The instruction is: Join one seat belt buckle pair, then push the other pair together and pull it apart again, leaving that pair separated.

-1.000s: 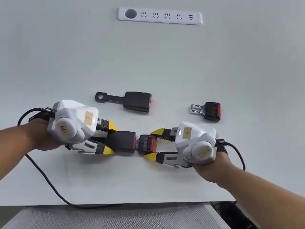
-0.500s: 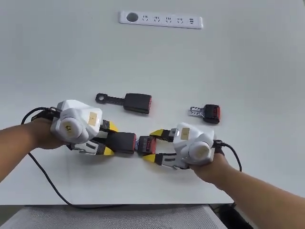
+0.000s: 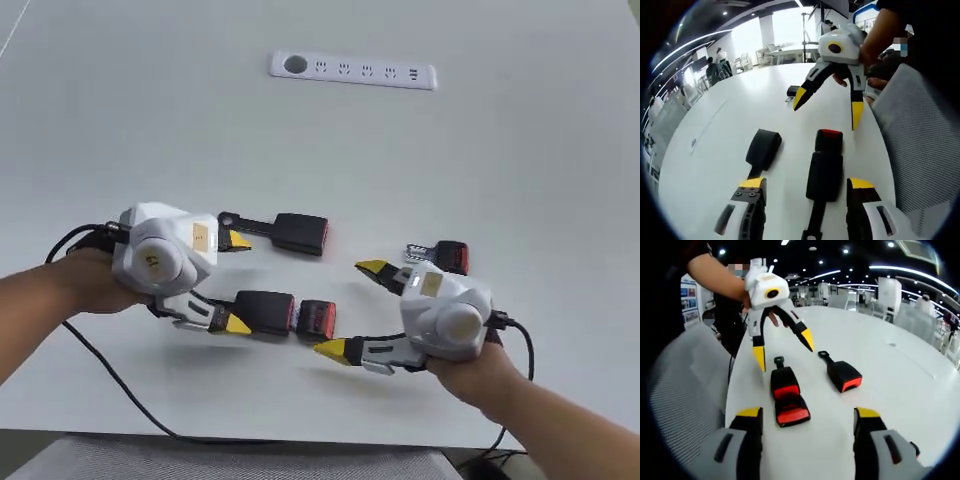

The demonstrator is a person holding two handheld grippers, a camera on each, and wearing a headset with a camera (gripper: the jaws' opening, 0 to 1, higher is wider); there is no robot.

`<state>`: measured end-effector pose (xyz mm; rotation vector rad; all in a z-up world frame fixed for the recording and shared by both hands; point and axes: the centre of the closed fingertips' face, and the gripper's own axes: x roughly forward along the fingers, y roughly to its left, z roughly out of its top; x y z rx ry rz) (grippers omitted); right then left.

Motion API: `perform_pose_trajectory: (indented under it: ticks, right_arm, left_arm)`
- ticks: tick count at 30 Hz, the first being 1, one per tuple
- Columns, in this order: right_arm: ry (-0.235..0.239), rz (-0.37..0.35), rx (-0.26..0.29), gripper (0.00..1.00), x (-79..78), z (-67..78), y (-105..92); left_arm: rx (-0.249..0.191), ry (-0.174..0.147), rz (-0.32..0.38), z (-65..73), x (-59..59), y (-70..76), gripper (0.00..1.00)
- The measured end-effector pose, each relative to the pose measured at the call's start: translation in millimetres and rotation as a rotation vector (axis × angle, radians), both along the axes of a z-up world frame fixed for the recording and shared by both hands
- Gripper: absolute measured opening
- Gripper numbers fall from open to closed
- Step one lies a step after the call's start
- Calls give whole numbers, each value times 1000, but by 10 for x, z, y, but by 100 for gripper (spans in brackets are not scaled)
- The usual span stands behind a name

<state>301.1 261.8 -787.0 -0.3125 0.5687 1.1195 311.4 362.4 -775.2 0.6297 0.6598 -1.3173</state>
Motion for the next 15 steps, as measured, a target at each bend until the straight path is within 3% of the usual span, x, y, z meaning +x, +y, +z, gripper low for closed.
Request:
perform_pose_trajectory:
  ticks: [2,5,7,15]
  right_arm:
    - [-10,-16,5,76,40,58,-83]
    - [-11,-33,7,77,100,84,-204]
    - [7,-49,2,77,144,84,-309]
    - [-21,-70,-43,78,385,145,-748]
  left_arm:
    - [-3,-14,3,47,35,-14,68]
    - [-14,-87,2,149,186,-47,71]
    - [-21,-91,8,183,242,-58,72]
    - [-23,-114,-9,243,514,-123,71]
